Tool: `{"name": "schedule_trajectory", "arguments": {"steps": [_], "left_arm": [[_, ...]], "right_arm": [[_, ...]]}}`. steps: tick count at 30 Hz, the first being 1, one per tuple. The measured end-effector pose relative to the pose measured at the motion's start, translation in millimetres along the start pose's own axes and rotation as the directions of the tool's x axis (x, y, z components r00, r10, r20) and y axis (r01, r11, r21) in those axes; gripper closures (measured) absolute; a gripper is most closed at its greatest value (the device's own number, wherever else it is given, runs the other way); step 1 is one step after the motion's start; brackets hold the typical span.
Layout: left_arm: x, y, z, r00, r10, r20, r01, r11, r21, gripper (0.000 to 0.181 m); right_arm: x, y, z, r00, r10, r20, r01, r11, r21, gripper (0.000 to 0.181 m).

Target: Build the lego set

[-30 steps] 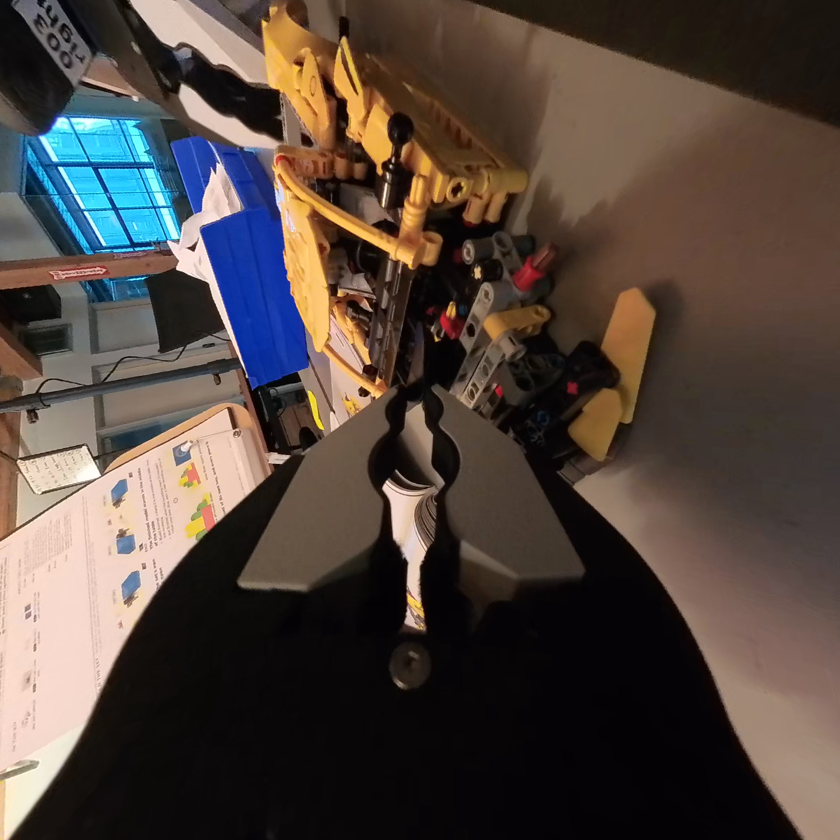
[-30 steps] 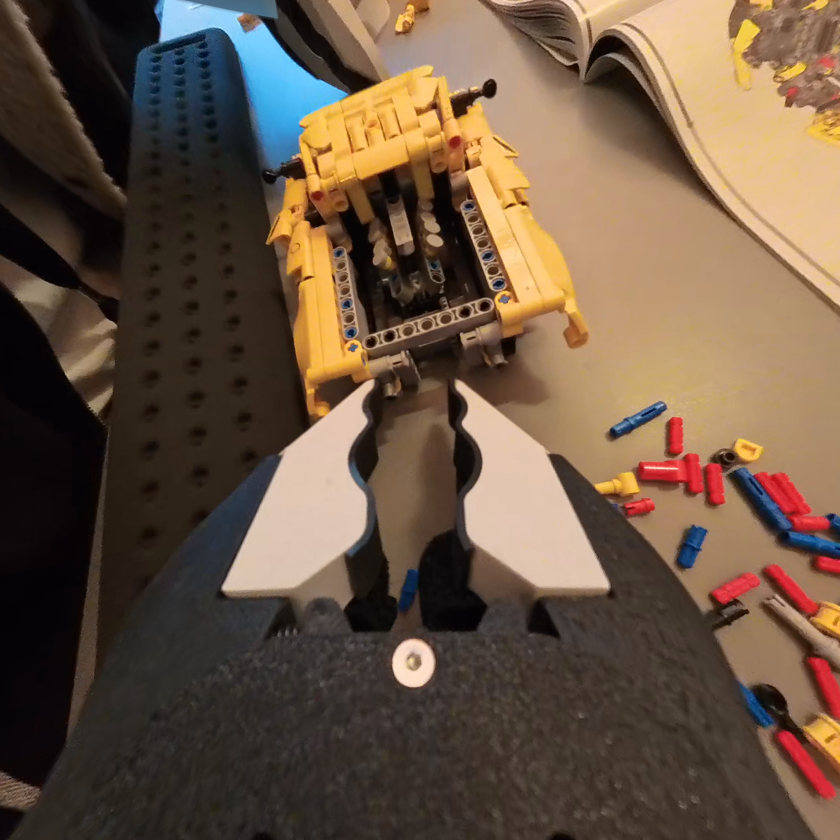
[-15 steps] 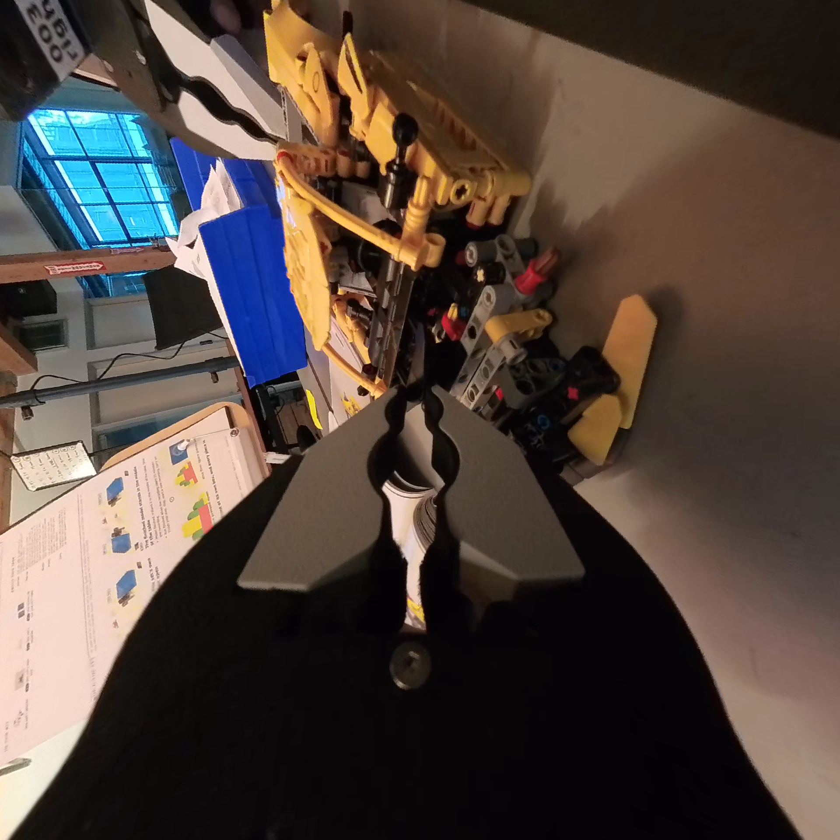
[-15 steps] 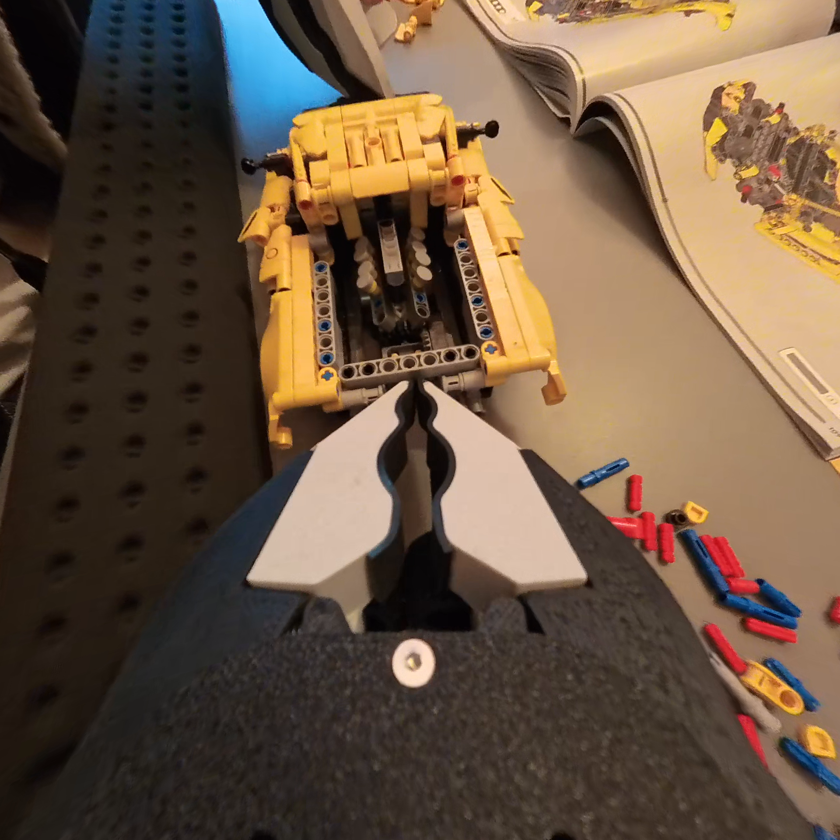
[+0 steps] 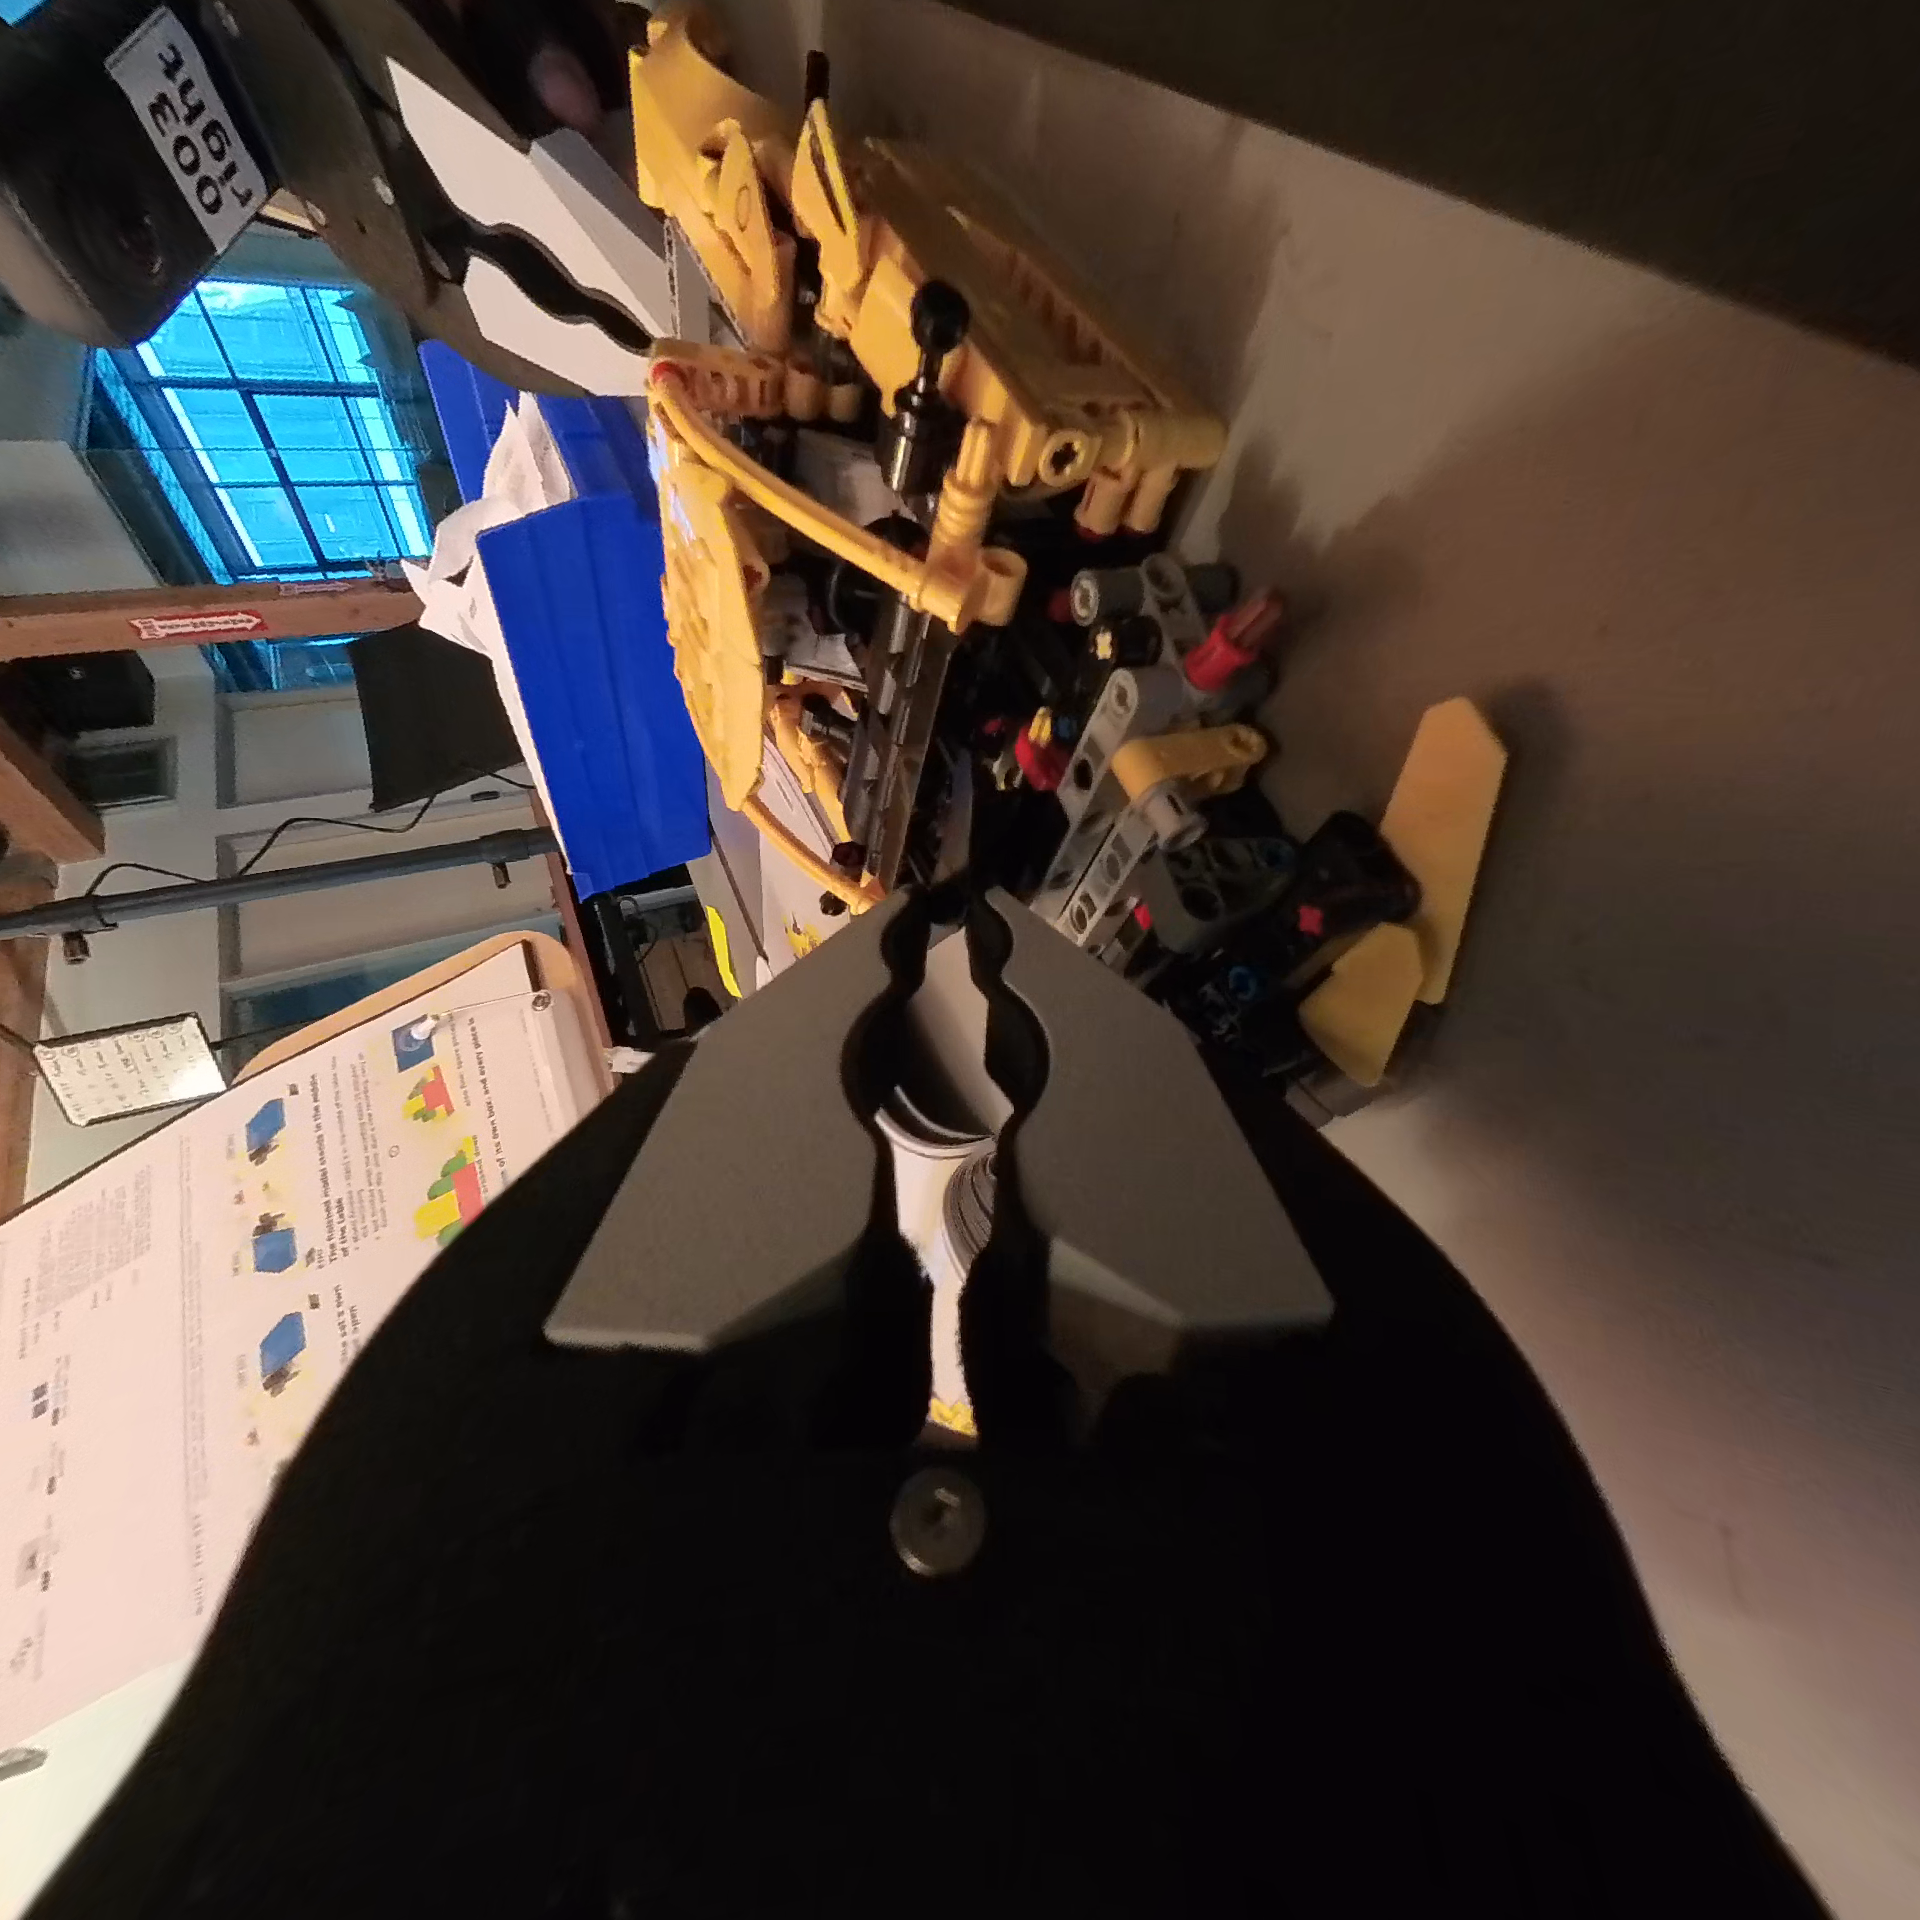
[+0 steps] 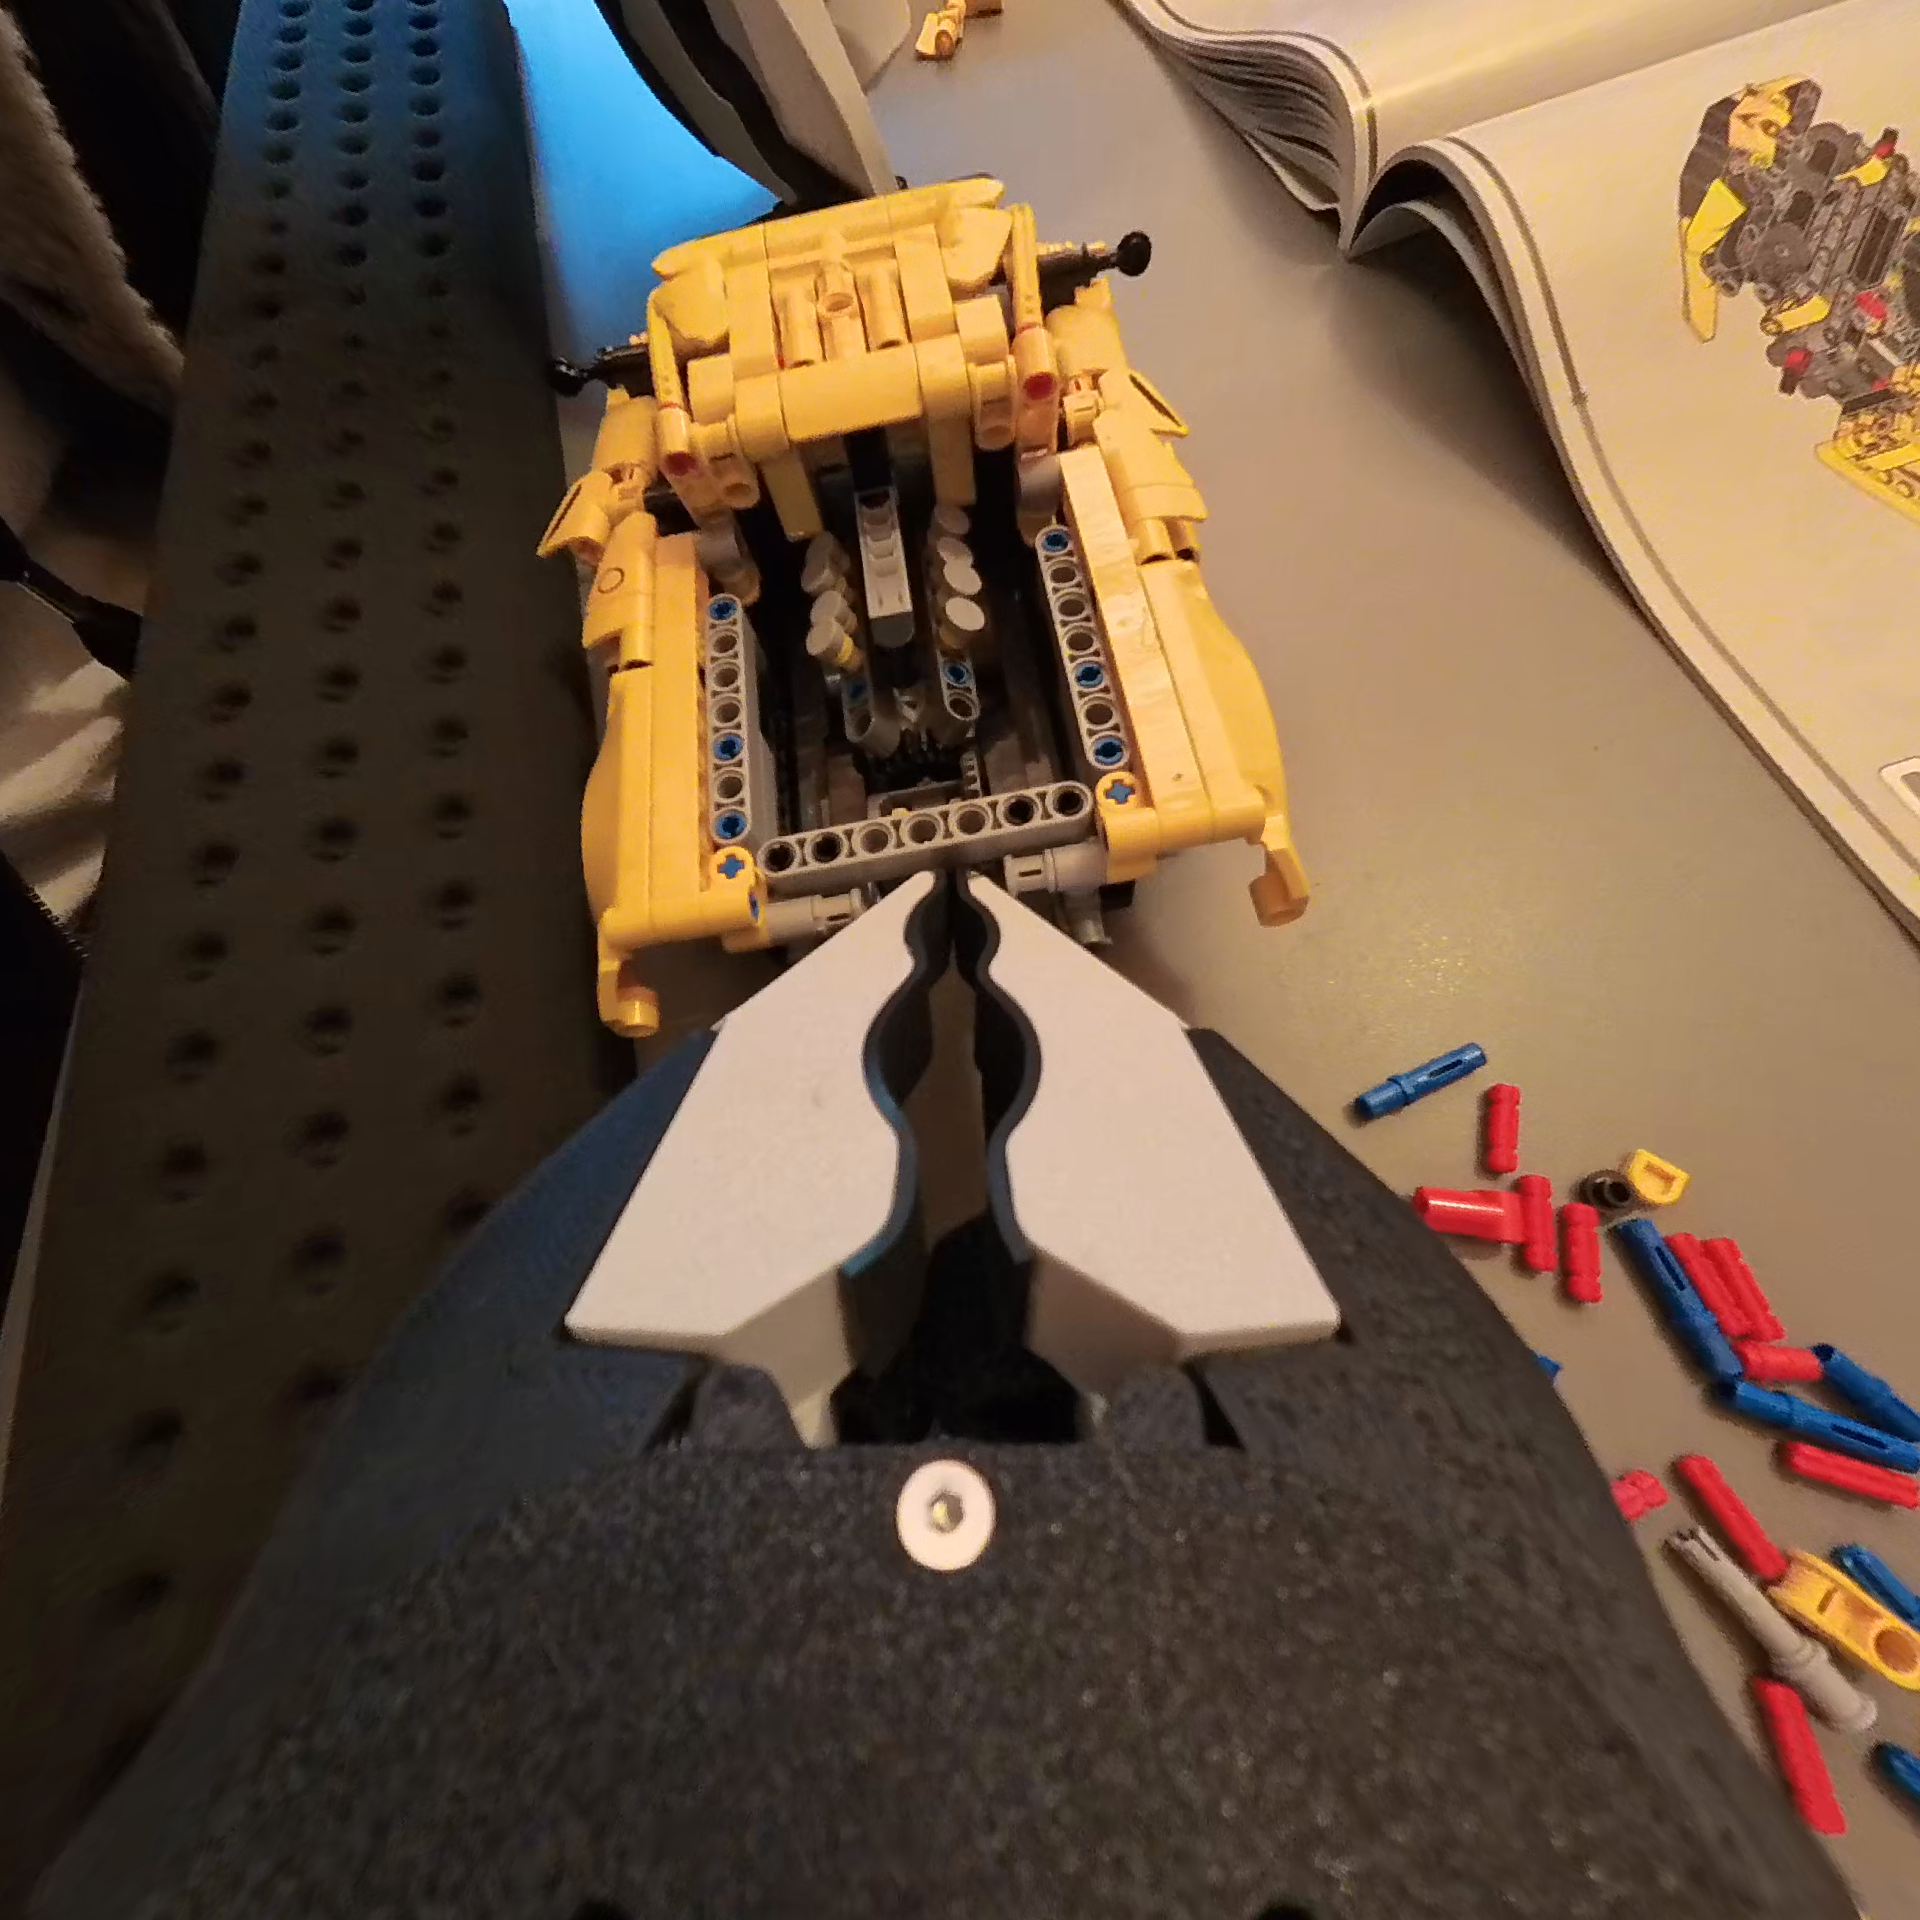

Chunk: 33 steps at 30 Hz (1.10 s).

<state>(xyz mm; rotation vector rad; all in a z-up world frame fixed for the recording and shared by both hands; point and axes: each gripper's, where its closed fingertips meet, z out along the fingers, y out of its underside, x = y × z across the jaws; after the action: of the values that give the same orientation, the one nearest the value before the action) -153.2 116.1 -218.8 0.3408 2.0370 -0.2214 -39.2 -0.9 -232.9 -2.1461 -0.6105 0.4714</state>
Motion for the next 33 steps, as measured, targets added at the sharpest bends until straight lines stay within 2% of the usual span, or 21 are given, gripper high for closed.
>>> {"name": "schedule_trajectory", "arguments": {"steps": [11, 16, 20, 22, 24, 25, 26, 27, 29, 30, 31, 32, 33], "left_arm": [[-2.7, -6.9, 4.3, 0.995, -0.103, 0.005, 0.102, 0.994, 0.025, 0.176], [-5.9, -3.9, 3.7, 0.974, -0.227, 0.022, 0.226, 0.972, 0.058, 0.174], [-8.6, 6.8, -0.3, 0.948, -0.319, -0.016, 0.319, 0.948, -0.001, 0.168], [-11.4, 20.9, -11.5, 0.925, -0.380, 0.011, 0.380, 0.924, -0.045, 0.165], [-10.9, 30.4, -26.8, 0.878, -0.479, 0.027, 0.479, 0.874, -0.076, 0.164], [-10.4, 31.2, -33.1, 0.833, -0.553, 0.030, 0.554, 0.829, -0.081, 0.165], [-9.1, 29.7, -36.6, 0.747, -0.665, 0.019, 0.663, 0.743, -0.086, 0.170], [-10.7, 28.6, -37.1, 0.607, -0.794, 0.019, 0.792, 0.603, -0.093, 0.170], [-18.6, 17.2, -34.4, 0.209, -0.978, -0.023, 0.975, 0.211, -0.065, 0.170], [-26.7, 8.2, -33.2, 0.018, -0.996, -0.085, 0.999, 0.021, -0.037, 0.170], [-34.3, 8.3, -31.5, -0.145, -0.985, -0.098, 0.989, -0.143, -0.021, 0.170], [-33.2, 15.0, -27.7, -0.282, -0.957, -0.070, 0.959, -0.279, -0.043, 0.170], [-32.2, 12.4, -24.5, -0.387, -0.916, -0.103, 0.922, -0.381, -0.075, 0.165]], "right_arm": [[-1.0, 2.6, -1.5, 1.000, 0.003, 0.005, -0.003, 1.000, -0.021, 0.181], [0.0, 3.2, -1.9, 1.000, 0.004, -0.008, -0.004, 1.000, -0.016, 0.181], [7.4, 0.3, -8.5, 0.998, -0.008, -0.064, 0.008, 1.000, 0.006, 0.181], [12.0, -3.1, -22.0, 0.996, 0.008, -0.091, -0.005, 1.000, 0.030, 0.181], [14.8, -7.6, -32.9, 0.995, 0.046, -0.091, -0.040, 0.997, 0.063, 0.172], [15.5, -8.5, -35.0, 0.994, 0.070, -0.085, -0.064, 0.996, 0.066, 0.166], [15.5, -9.2, -34.6, 0.992, 0.098, -0.075, -0.093, 0.994, 0.064, 0.162], [14.0, -10.6, -32.2, 0.989, 0.133, -0.060, -0.129, 0.989, 0.066, 0.156], [9.7, -17.3, -27.5, 0.972, 0.235, -0.019, -0.232, 0.968, 0.097, 0.154], [6.7, -22.7, -26.4, 0.950, 0.311, 0.017, -0.310, 0.942, 0.131, 0.154], [3.3, -27.3, -25.7, 0.920, 0.388, 0.059, -0.392, 0.906, 0.157, 0.154], [1.8, -30.4, -25.2, 0.885, 0.459, 0.083, -0.466, 0.866, 0.182, 0.153], [-0.3, -30.1, -24.5, 0.856, 0.510, 0.083, -0.516, 0.834, 0.194, 0.149]]}}
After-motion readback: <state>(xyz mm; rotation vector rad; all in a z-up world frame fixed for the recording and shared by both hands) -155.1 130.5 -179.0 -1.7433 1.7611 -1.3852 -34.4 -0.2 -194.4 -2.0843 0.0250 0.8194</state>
